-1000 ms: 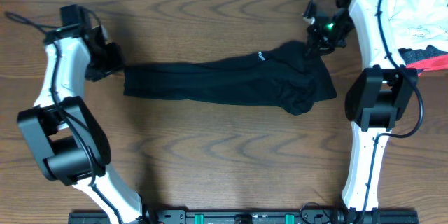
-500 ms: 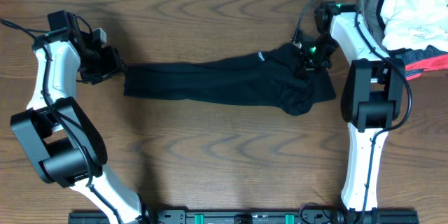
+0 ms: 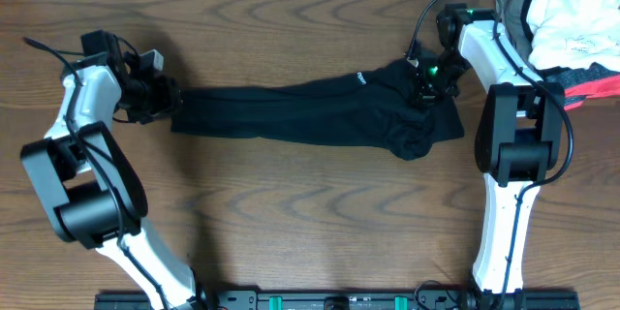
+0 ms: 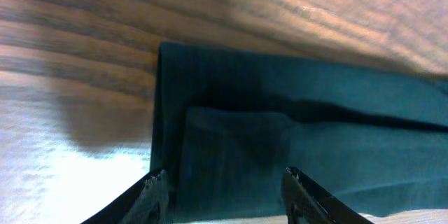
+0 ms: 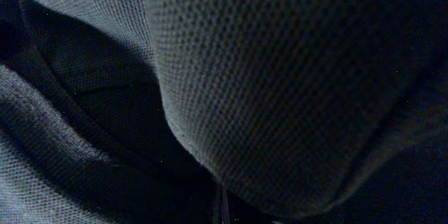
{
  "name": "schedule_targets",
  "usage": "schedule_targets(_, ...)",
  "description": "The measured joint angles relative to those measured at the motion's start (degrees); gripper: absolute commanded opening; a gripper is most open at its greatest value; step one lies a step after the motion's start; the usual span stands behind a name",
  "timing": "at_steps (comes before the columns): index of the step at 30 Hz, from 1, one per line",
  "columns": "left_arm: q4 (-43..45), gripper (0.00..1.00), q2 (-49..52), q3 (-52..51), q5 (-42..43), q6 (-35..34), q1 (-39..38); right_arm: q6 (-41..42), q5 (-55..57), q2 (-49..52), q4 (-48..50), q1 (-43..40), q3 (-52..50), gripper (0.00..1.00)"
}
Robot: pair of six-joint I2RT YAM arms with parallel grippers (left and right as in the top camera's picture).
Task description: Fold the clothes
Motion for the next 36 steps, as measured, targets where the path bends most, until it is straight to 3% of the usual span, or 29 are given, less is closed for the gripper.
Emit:
schedule_targets(7, 1.8, 0.54, 3.6, 0.1, -1.8, 0.8, 0.0, 0.0, 0.0, 0.0, 0.0, 0.0, 0.0, 0.01)
schedule_targets(9, 1.7, 0.47, 3.6, 0.1, -2.4, 0.9, 0.0, 0.0, 0.0, 0.0, 0.0, 0.0, 0.0, 0.01)
schedule_targets(13, 1.3, 0.10, 3.9, 0.1, -2.9, 0.5, -0.6, 0.0, 0.0, 0.0, 0.0, 0.0, 0.0, 0.01)
schedule_targets(14, 1.1, 0.06, 4.1, 0.0, -2.9, 0.8, -0.8, 0.0, 0.0, 0.0, 0.0, 0.0, 0.0, 0.01)
schedule_targets(28, -0.5, 0.06, 3.4, 0.0, 0.3, -1.5, 0.2, 0.0, 0.0, 0.0, 0.0, 0.0, 0.0, 0.01)
schedule_targets(36, 1.5, 0.06, -3.7, -0.2, 4.6, -1.7, -3.8, 0.0, 0.0, 0.0, 0.0, 0.0, 0.0, 0.01)
